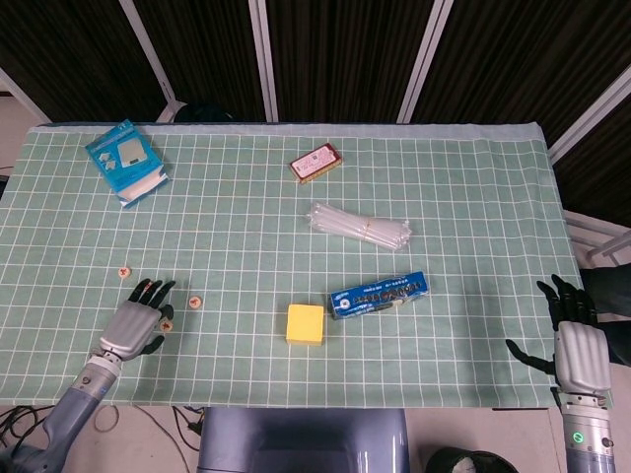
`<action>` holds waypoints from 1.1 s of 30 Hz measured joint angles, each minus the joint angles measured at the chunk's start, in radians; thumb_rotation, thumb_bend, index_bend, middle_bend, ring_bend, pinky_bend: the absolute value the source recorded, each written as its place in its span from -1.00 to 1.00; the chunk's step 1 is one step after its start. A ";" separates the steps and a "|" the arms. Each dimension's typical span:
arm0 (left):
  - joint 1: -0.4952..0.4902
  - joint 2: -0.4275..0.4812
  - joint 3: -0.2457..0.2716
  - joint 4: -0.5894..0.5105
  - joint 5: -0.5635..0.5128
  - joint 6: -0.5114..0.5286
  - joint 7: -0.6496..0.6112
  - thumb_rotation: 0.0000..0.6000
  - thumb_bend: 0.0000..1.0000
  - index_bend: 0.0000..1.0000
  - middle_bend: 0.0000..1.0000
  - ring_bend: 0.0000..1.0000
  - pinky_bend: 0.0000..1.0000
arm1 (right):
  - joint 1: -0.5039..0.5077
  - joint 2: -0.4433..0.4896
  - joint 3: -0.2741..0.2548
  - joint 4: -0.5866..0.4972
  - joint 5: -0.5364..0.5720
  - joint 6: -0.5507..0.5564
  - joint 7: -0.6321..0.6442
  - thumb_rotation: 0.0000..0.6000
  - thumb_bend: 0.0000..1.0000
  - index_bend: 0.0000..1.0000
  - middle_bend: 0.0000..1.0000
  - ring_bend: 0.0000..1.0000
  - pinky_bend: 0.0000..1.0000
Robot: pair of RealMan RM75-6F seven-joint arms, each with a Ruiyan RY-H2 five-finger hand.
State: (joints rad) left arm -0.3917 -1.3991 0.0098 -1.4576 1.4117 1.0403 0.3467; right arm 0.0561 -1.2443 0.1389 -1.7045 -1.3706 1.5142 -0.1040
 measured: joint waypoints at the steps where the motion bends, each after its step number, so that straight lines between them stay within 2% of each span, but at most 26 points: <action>1: -0.001 -0.001 0.000 0.000 -0.001 0.000 0.003 1.00 -0.41 -0.12 -0.98 -1.00 -1.00 | 0.000 0.000 0.000 0.000 0.000 0.000 0.000 1.00 -0.47 -0.76 -0.90 -1.00 -1.00; 23: -0.016 -0.011 0.010 0.003 -0.028 -0.004 0.039 1.00 -0.28 -0.01 -0.93 -1.00 -1.00 | -0.001 -0.003 0.005 -0.007 0.016 0.001 -0.013 1.00 -0.47 -0.76 -0.90 -1.00 -1.00; 33: -0.001 0.052 -0.008 -0.018 -0.029 0.052 -0.024 1.00 -0.28 -0.01 -0.91 -1.00 -1.00 | -0.001 -0.004 0.004 -0.007 0.012 0.002 -0.014 1.00 -0.47 -0.76 -0.90 -1.00 -1.00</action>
State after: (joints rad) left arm -0.3927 -1.3472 0.0015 -1.4754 1.3831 1.0925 0.3225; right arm 0.0553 -1.2482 0.1424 -1.7113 -1.3586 1.5161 -0.1180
